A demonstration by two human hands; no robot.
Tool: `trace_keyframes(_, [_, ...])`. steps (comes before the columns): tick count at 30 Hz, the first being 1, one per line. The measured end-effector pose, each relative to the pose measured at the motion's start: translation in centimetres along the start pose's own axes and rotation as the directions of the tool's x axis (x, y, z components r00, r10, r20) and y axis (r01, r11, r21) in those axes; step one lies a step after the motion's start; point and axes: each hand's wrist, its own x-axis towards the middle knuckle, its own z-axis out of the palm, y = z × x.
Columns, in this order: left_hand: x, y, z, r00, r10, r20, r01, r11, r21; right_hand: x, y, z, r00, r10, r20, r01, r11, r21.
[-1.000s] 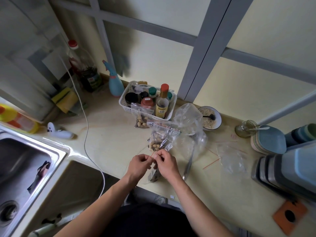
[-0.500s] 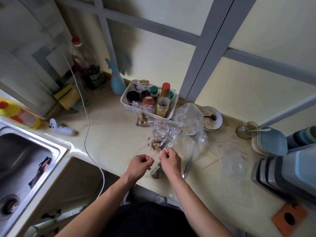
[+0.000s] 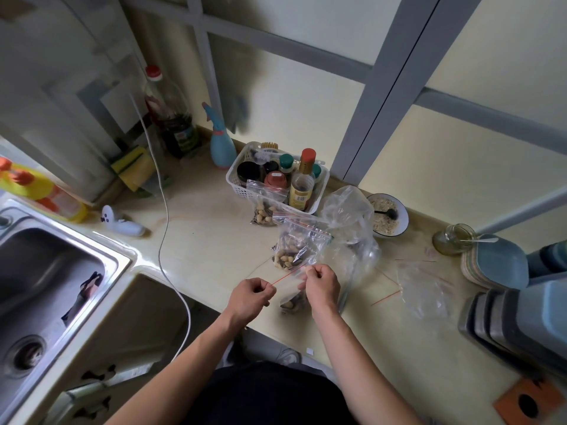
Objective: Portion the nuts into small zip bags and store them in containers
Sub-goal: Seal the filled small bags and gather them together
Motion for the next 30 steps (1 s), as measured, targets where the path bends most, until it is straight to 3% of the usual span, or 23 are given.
trace_keyframes(11, [-0.1,-0.5,-0.8,0.997,0.026,-0.069,-0.026,1.0,-0.002,0.4,0.0,0.3,0.999,0.032,0.024,-0.033,0.997,0.063])
trace_keyframes(15, [-0.1,-0.4,-0.8,0.994,-0.038,-0.102,0.016,0.978,-0.208,0.9,0.1,0.1,0.974,0.108,0.198,-0.154,0.96,0.232])
trace_keyframes(18, [-0.1,-0.1,-1.2,0.998,-0.052,0.036,0.061,0.928,-0.367,1.1,-0.3,-0.7,0.908,0.224,0.355,-0.36,0.85,0.384])
trace_keyframes(20, [-0.3,-0.1,-1.3,0.984,-0.049,0.17,0.104,0.937,-0.334,1.3,-0.2,-1.1,0.874,0.252,0.416,-0.43,0.799,0.42])
trace_keyframes(22, [-0.3,-0.3,-0.8,0.975,-0.029,0.22,0.084,0.965,-0.247,1.3,-0.2,-1.1,0.857,0.268,0.441,-0.462,0.778,0.426])
trace_keyframes(25, [0.4,-0.7,-0.2,0.994,-0.013,0.111,0.034,0.982,-0.187,1.3,-0.3,-1.1,0.852,0.295,0.433,-0.483,0.763,0.43])
trace_keyframes(30, [2.7,-0.8,-1.0,0.998,-0.061,0.017,0.062,0.994,-0.094,1.0,-0.7,-1.2,0.889,0.284,0.359,-0.41,0.841,0.353])
